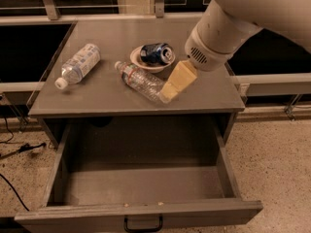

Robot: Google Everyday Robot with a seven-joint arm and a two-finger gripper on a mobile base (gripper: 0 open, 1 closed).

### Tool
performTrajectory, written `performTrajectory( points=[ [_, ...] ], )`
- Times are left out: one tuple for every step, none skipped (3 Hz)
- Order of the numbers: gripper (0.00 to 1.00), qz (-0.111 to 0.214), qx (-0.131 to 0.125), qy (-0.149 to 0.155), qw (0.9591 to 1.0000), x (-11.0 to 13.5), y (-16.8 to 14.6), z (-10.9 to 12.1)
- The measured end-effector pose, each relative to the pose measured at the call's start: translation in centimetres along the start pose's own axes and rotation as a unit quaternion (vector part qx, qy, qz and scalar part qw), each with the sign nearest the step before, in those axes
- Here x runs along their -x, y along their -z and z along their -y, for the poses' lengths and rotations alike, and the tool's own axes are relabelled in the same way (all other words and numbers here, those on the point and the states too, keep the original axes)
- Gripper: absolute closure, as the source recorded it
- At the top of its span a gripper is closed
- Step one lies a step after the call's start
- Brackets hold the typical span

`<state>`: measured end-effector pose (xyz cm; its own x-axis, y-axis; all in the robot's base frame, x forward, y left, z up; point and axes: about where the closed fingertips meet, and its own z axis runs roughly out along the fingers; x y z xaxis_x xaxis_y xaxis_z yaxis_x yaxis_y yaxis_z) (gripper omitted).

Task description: Place water bottle into top drawer

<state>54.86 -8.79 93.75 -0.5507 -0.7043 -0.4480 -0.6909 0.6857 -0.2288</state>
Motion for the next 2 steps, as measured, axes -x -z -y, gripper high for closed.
performTrajectory(
  points=[
    [0.0,0.007,0.022,-0.005,0.9997,3.1,-2.1,-1.6],
    [0.0,0.008,0.037,-0.006,0.9993,4.6,-3.3,-2.9]
  ],
)
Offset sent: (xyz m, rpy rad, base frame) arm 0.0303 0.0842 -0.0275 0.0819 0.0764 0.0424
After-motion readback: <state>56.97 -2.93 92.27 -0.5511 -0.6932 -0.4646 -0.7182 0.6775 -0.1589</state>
